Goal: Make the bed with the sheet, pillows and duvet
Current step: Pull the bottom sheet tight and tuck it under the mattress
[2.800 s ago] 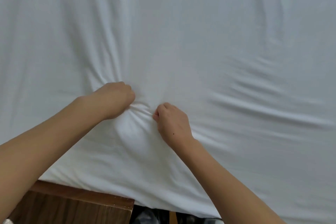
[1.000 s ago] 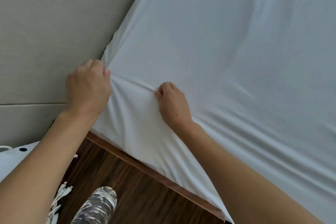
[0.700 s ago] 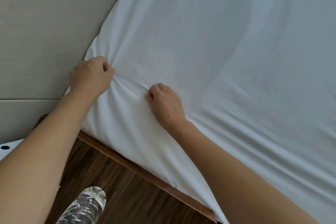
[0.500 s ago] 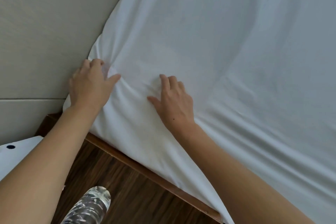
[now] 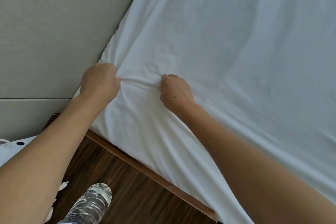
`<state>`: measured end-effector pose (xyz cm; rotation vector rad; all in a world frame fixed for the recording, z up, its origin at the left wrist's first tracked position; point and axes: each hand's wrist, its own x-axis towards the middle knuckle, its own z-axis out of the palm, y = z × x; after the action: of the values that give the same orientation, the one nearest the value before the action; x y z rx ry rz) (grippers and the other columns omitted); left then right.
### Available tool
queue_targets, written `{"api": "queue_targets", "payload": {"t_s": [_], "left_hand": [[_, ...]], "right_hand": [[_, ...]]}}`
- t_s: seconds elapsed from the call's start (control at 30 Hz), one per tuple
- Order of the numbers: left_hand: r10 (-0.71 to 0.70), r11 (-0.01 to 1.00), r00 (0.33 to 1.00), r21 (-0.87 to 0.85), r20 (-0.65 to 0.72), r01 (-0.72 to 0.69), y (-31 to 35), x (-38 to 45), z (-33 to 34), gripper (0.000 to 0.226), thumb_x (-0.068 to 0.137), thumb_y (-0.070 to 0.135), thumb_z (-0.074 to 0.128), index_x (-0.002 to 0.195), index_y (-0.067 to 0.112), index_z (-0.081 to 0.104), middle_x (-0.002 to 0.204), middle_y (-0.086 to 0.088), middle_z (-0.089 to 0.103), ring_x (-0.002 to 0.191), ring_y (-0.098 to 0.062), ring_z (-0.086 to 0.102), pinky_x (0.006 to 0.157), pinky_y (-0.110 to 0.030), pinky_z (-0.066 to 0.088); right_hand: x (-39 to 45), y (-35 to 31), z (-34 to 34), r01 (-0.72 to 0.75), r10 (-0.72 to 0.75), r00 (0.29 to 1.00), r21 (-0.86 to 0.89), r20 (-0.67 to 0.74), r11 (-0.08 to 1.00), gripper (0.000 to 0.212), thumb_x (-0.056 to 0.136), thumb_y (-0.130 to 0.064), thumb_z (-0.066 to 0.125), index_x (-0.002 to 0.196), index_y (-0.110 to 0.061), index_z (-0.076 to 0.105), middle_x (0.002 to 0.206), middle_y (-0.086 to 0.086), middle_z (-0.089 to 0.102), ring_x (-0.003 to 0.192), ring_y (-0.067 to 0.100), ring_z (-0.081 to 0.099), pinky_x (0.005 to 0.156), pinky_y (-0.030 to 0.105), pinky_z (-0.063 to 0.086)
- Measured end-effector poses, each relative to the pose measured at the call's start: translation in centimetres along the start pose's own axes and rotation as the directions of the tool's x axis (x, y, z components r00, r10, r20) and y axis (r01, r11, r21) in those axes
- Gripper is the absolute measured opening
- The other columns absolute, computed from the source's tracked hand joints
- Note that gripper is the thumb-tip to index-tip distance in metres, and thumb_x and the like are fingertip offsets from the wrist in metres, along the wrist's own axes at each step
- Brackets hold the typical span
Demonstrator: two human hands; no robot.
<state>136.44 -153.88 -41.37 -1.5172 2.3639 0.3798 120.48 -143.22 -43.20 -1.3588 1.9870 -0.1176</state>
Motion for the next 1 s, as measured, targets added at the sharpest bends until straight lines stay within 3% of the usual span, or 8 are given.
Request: {"api": "queue_targets", "payload": {"t_s": [0.13,0.33,0.53,0.6,0.73,0.87,0.93,1.0], "left_hand": [[-0.017,0.998,0.988,-0.060,-0.151,0.008,-1.0,-1.6,-1.7,0.035,0.087,0.005,0.057,0.056,-0.002,0.042,0.052,-0.017,0.041,0.051,-0.032,0.040,0.050,-0.037,0.029],[-0.010,0.999,0.973,-0.054,-0.232,-0.003,-0.8,-1.8,-0.1,0.042,0.090,0.004,0.055,0.053,0.006,0.034,0.049,-0.010,0.035,0.048,-0.025,0.031,0.050,-0.032,0.020],[-0.155,0.987,0.969,-0.063,-0.192,0.146,1.4,-1.4,2.7,0.012,0.094,0.008,0.051,0.099,-0.002,0.056,0.100,-0.026,0.061,0.088,-0.043,0.056,0.065,-0.042,0.031],[-0.177,0.983,0.962,-0.087,-0.209,0.162,3.2,-1.4,2.9,0.034,0.088,-0.001,0.051,0.122,0.000,0.048,0.120,-0.026,0.051,0.106,-0.044,0.050,0.073,-0.048,0.038],[0.133,0.981,0.908,-0.080,-0.397,-0.179,7.8,-1.3,3.7,0.046,0.084,-0.001,0.054,0.130,0.001,0.047,0.137,-0.024,0.044,0.123,-0.041,0.043,0.097,-0.050,0.041],[0.300,0.931,0.882,-0.091,-0.363,-0.354,13.0,0.4,5.2,0.040,0.090,0.013,0.057,0.127,0.001,0.053,0.137,-0.022,0.048,0.124,-0.040,0.045,0.099,-0.048,0.041],[0.212,0.954,0.933,-0.144,-0.289,-0.262,15.2,1.5,5.1,0.045,0.091,0.023,0.058,0.130,0.003,0.049,0.139,-0.020,0.046,0.124,-0.039,0.043,0.099,-0.046,0.038],[0.062,0.980,0.965,-0.169,-0.257,-0.107,16.6,3.0,4.5,0.049,0.092,0.031,0.060,0.130,0.003,0.047,0.137,-0.017,0.045,0.121,-0.038,0.042,0.096,-0.044,0.038]], "right_hand": [[-1.1,0.2,-0.8,0.010,0.005,0.998,0.246,-0.060,0.969,0.010,0.091,-0.010,0.048,0.084,-0.006,0.053,0.084,0.006,0.057,0.080,0.027,0.052,0.068,0.039,0.044],[-1.3,1.0,1.4,0.060,-0.003,0.988,0.362,-0.156,0.930,0.013,0.093,-0.011,0.050,0.080,-0.010,0.049,0.082,0.004,0.055,0.074,0.024,0.048,0.064,0.034,0.037],[0.3,2.0,2.9,0.114,-0.073,0.985,0.273,-0.156,0.955,0.014,0.096,-0.012,0.046,0.082,-0.010,0.043,0.087,0.009,0.055,0.075,0.030,0.050,0.068,0.043,0.042],[0.0,2.0,2.9,0.203,-0.181,0.974,0.177,-0.136,0.963,0.011,0.096,-0.013,0.046,0.087,-0.008,0.051,0.091,0.009,0.056,0.080,0.030,0.051,0.068,0.042,0.043],[-1.5,3.0,3.1,0.385,-0.357,0.900,0.071,-0.252,0.920,0.015,0.092,-0.015,0.050,0.095,-0.007,0.062,0.097,0.009,0.059,0.087,0.030,0.051,0.066,0.039,0.044],[-2.2,9.7,1.5,0.153,-0.044,0.719,0.097,-0.694,0.984,0.027,0.089,-0.016,0.050,0.107,-0.003,0.065,0.116,0.018,0.062,0.108,0.031,0.049,0.093,0.041,0.042],[-2.3,13.6,0.0,-0.010,0.100,0.667,0.126,-0.738,0.992,0.036,0.089,-0.018,0.051,0.119,-0.001,0.060,0.127,0.021,0.057,0.119,0.031,0.043,0.103,0.040,0.036],[-2.2,16.3,-1.1,-0.095,0.177,0.705,0.155,-0.687,0.983,0.041,0.090,-0.019,0.051,0.128,-0.002,0.053,0.137,0.020,0.049,0.128,0.033,0.041,0.108,0.041,0.033]]}}
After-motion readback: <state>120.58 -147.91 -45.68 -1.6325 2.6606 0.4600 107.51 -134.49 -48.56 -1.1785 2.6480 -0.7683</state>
